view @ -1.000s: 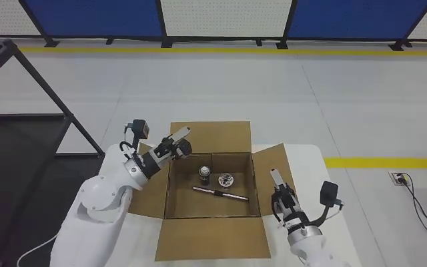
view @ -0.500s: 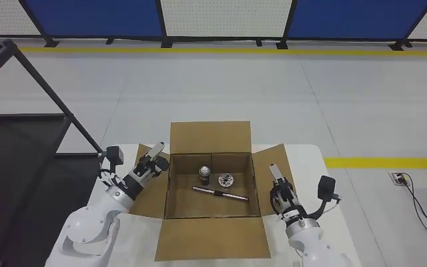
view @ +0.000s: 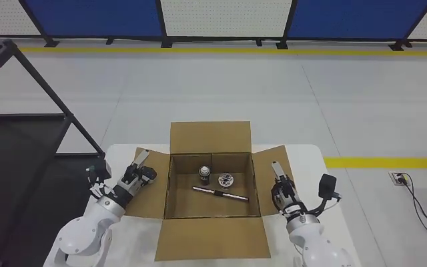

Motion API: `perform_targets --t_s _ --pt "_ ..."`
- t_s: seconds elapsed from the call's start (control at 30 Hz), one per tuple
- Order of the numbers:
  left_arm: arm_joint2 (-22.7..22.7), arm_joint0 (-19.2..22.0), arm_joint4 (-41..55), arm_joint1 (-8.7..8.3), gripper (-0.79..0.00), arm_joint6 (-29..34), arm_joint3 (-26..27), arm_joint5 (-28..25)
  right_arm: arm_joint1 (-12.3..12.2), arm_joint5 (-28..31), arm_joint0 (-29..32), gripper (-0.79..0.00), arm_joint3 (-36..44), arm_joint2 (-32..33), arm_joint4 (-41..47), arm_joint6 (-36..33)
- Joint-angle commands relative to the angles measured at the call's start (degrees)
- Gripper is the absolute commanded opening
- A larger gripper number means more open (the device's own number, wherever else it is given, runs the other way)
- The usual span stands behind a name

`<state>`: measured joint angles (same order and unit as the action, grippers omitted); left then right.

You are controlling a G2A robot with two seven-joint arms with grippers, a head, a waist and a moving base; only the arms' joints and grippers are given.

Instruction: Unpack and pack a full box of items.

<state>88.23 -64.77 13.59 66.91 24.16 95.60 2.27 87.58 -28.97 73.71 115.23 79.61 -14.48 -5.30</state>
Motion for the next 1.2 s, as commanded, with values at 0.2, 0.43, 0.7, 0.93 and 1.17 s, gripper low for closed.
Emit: perform_targets --t_s 0.2,0.43,0.7,0.93,1.17 --pt "-0.70 1.31 2.54 0.22 0.000 -0.43 -4.40 0.02 0.39 -0.20 -1.26 0.000 -3.38 0.83 4.11 4.12" --pt "-1.27 2.31 3.41 0.32 0.000 -0.20 -6.41 -0.23 0.31 -2.33 -2.11 0.000 -6.09 0.27 3.44 3.85" --pt "-2.34 3.09 3.59 0.43 0.000 -0.03 -7.38 0.15 -0.03 -2.59 -2.02 0.000 -7.88 0.12 2.66 1.53" --pt "-3.53 3.72 3.94 0.61 0.000 -0.13 -8.83 0.40 -0.22 -2.51 -2.03 0.000 -9.53 -0.11 2.86 -0.01" --pt "-4.14 4.18 4.18 0.73 0.000 -0.39 -9.47 0.52 -0.30 -1.93 -2.56 0.000 -10.92 -0.28 3.65 -0.36"
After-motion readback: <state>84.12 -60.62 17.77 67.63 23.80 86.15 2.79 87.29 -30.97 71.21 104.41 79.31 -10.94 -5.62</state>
